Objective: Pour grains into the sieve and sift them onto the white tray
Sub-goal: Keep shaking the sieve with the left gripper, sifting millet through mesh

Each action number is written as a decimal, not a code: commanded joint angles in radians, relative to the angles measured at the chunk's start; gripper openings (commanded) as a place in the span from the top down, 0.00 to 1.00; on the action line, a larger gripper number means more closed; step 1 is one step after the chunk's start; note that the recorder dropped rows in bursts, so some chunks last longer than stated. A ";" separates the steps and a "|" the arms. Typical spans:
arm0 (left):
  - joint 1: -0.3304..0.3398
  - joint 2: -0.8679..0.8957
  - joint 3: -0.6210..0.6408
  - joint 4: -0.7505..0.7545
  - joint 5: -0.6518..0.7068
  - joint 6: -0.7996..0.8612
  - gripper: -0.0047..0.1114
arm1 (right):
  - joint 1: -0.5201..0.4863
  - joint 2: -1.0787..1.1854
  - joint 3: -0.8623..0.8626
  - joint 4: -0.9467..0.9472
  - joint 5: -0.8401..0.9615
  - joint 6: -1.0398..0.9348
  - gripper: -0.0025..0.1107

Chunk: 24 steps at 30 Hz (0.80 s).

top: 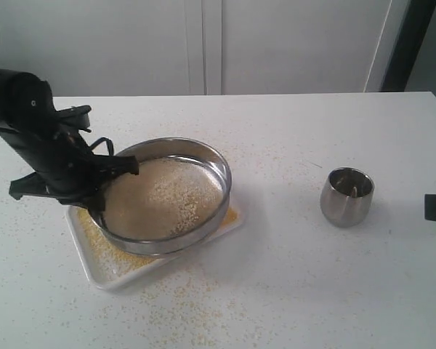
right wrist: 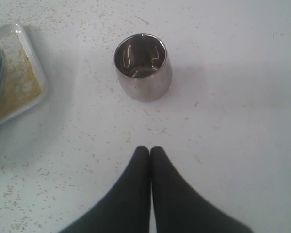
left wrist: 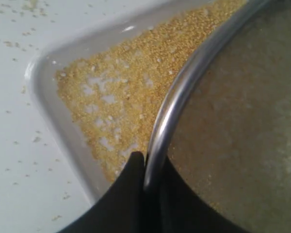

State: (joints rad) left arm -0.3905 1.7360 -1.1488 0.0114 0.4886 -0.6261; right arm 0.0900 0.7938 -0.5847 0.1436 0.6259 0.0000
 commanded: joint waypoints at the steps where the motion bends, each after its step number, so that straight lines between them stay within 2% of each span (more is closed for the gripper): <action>1: 0.093 -0.037 -0.018 0.014 0.057 -0.086 0.96 | 0.002 -0.006 0.005 -0.005 -0.004 0.000 0.98; 2: 0.087 -0.032 -0.006 -0.011 0.045 -0.091 0.96 | 0.002 -0.006 0.005 -0.005 -0.004 0.000 0.98; 4: 0.027 -0.013 0.013 -0.034 -0.016 -0.053 0.96 | 0.002 -0.006 0.005 -0.005 -0.004 0.000 0.98; 6: -0.026 0.004 0.018 -0.019 -0.066 0.006 0.96 | 0.002 -0.006 0.005 -0.005 -0.002 0.000 0.98; 7: -0.031 0.005 0.018 0.007 -0.070 0.011 0.96 | 0.002 -0.006 0.005 -0.005 -0.002 0.000 0.98; 11: 0.044 -0.015 -0.007 0.121 0.023 -0.069 0.96 | 0.002 -0.006 0.005 -0.005 -0.002 0.000 0.98; 13: 0.075 -0.019 0.001 0.086 0.039 -0.176 0.96 | 0.002 -0.006 0.005 -0.005 -0.002 0.000 0.98; 14: 0.061 -0.016 0.012 0.040 0.014 -0.172 0.96 | 0.002 -0.006 0.005 -0.005 -0.002 0.000 0.98; 16: -0.005 -0.002 0.027 -0.030 -0.064 -0.042 0.96 | 0.002 -0.006 0.005 -0.005 -0.002 0.000 0.98; 17: -0.048 0.000 0.027 -0.028 -0.096 0.027 0.96 | 0.002 -0.006 0.005 -0.005 -0.002 0.000 0.98; 18: -0.064 0.002 0.027 -0.011 -0.108 0.054 0.96 | 0.002 -0.006 0.005 -0.005 -0.002 0.000 0.98; 20: -0.044 -0.005 0.004 0.046 -0.070 0.025 0.96 | 0.002 -0.006 0.005 -0.005 -0.004 0.000 0.98; 24: 0.069 -0.025 -0.009 0.057 0.034 -0.160 0.96 | 0.002 -0.006 0.005 -0.005 -0.001 0.000 0.98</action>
State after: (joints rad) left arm -0.4000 1.7371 -1.1430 0.0521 0.4728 -0.6602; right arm 0.0900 0.7938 -0.5847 0.1436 0.6259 0.0000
